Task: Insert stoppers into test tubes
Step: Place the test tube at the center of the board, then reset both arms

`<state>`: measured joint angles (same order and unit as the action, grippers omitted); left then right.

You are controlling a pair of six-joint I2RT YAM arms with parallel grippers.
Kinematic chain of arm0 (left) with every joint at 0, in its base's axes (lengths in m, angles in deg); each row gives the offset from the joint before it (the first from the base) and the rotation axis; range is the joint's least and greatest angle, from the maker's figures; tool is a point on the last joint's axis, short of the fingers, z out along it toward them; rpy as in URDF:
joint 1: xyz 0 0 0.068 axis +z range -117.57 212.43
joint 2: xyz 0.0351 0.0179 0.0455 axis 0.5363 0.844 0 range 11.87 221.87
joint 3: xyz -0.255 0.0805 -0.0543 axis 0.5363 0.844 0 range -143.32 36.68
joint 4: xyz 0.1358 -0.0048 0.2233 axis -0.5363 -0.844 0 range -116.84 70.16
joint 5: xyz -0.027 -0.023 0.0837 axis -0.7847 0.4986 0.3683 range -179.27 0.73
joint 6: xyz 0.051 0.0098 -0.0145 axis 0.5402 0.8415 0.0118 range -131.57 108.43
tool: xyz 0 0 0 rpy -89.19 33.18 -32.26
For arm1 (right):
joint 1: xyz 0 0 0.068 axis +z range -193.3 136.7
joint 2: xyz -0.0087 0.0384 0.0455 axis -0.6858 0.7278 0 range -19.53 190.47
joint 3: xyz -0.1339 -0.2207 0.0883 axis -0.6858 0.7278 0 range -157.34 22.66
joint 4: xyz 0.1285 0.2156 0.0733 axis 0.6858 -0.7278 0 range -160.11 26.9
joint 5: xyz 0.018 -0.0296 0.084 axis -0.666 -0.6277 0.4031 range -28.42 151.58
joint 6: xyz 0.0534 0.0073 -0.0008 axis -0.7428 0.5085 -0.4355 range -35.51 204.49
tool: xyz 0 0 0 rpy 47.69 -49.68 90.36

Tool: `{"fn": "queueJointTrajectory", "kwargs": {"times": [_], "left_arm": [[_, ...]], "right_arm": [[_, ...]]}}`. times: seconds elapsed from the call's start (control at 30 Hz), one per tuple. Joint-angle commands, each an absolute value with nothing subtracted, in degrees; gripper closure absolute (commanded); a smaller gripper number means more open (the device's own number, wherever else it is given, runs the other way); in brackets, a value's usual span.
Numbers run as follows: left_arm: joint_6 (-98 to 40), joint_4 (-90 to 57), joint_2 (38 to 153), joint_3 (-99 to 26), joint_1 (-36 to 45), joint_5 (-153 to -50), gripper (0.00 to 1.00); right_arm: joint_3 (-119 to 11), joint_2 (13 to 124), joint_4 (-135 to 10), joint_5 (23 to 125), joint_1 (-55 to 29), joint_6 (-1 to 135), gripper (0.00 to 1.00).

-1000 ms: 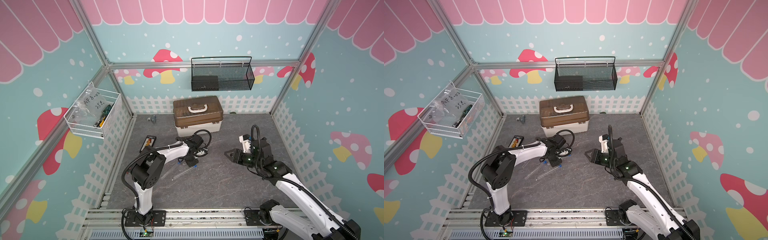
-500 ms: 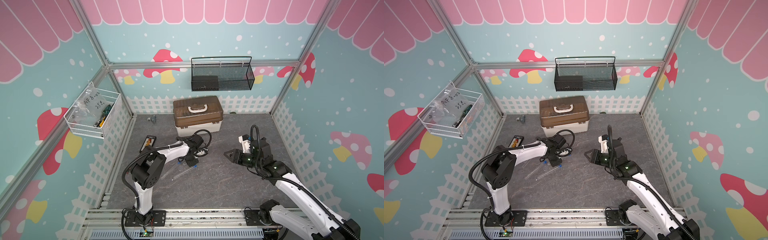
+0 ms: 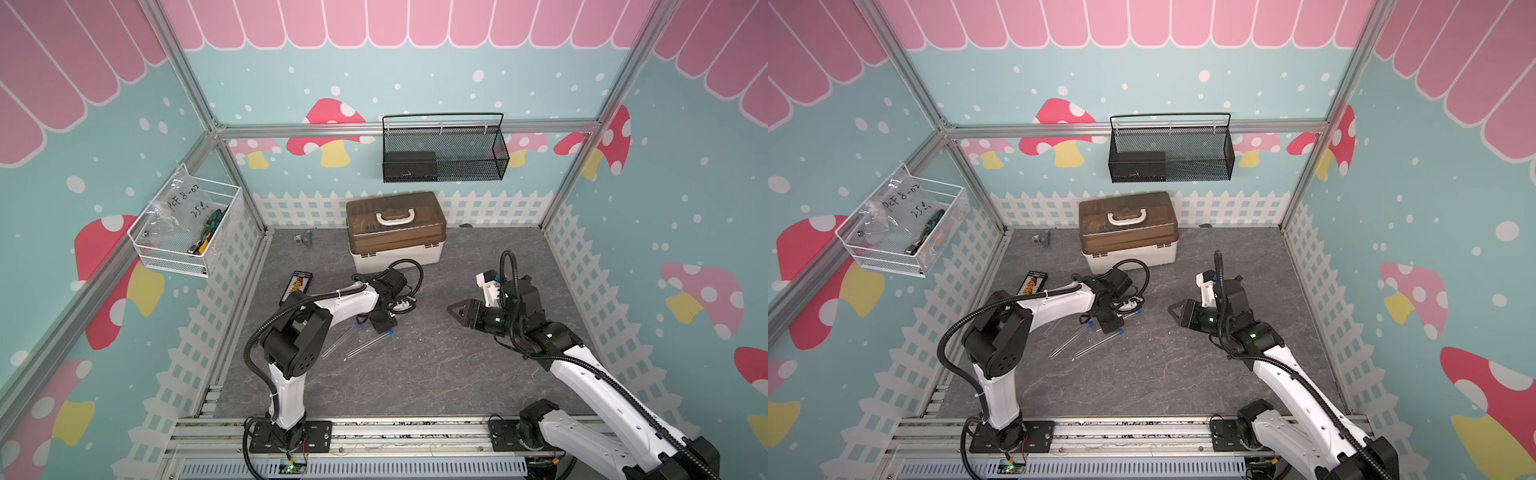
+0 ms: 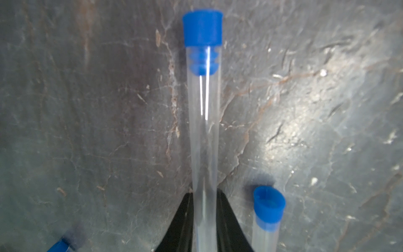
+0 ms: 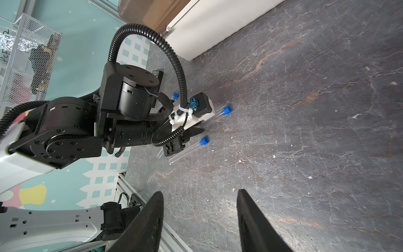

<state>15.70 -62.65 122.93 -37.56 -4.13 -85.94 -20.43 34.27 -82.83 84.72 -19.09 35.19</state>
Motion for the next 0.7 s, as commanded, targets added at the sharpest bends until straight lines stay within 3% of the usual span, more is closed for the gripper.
{"fn": "queueJointTrajectory", "kwargs": {"times": [0.0,0.3,0.5,0.67], "left_arm": [[16.69,-62.01,124.06,-37.76,-4.40,-85.66,0.73],[16.59,-61.74,121.62,-38.70,-4.52,-86.00,0.67],[15.48,-61.06,111.06,-40.09,-5.63,-86.47,0.63],[12.44,-49.57,99.36,-32.56,-4.56,-86.75,0.63]], "right_arm": [[-19.73,34.52,-83.11,85.31,-19.26,35.80,0.47],[-20.25,34.52,-84.43,84.00,-19.33,37.08,0.47],[-21.41,35.06,-86.25,82.55,-19.31,38.80,0.47],[-21.83,34.39,-88.78,74.58,-19.35,41.68,0.48]]}}
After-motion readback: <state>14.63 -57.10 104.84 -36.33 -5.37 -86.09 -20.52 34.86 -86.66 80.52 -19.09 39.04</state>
